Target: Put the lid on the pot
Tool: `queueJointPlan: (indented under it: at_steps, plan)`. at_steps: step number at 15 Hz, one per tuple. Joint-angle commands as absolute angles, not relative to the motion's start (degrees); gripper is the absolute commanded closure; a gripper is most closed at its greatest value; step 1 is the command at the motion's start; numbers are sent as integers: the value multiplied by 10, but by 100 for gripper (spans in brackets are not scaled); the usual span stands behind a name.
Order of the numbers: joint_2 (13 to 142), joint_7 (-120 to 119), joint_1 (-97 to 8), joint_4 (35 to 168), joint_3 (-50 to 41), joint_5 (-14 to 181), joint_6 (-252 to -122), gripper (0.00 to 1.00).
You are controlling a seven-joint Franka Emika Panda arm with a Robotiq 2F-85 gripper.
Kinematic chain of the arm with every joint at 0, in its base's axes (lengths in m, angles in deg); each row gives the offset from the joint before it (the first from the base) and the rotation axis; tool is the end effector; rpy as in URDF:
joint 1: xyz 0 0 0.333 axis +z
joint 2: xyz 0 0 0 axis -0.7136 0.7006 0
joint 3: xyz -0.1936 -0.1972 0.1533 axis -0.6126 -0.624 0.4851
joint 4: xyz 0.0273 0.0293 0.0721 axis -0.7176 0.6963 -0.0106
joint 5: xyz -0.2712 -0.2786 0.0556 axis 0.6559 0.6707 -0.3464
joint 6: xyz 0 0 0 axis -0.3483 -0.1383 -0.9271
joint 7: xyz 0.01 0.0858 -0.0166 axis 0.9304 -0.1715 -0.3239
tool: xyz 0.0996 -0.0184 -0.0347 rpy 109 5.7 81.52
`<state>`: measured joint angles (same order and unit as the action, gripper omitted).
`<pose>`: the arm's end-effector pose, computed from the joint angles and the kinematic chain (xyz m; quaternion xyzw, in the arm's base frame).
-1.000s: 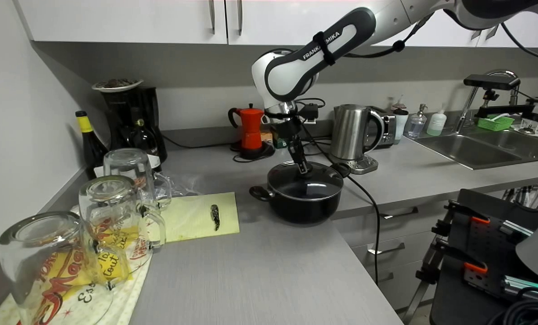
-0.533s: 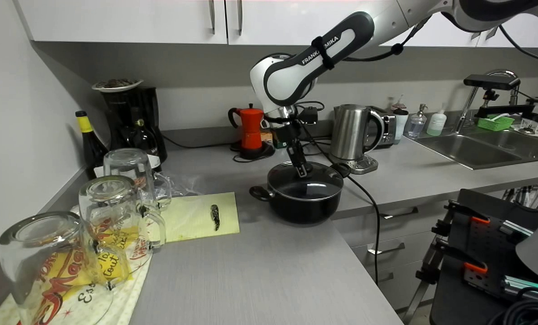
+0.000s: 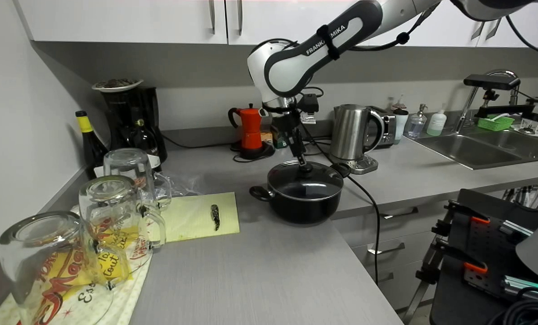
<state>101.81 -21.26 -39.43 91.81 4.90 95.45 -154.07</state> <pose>0.6681 0.1050 0.2429 0.9384 0.2751 -0.1938 0.0791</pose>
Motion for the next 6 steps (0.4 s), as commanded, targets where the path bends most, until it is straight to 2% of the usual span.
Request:
queueJointPlan:
  at_steps: [1, 6]
  plan:
    - [976, -202, -387, 958, 37, 975, -1546, 0]
    - [948, -204, -388, 984, 34, 992, -1552, 0]
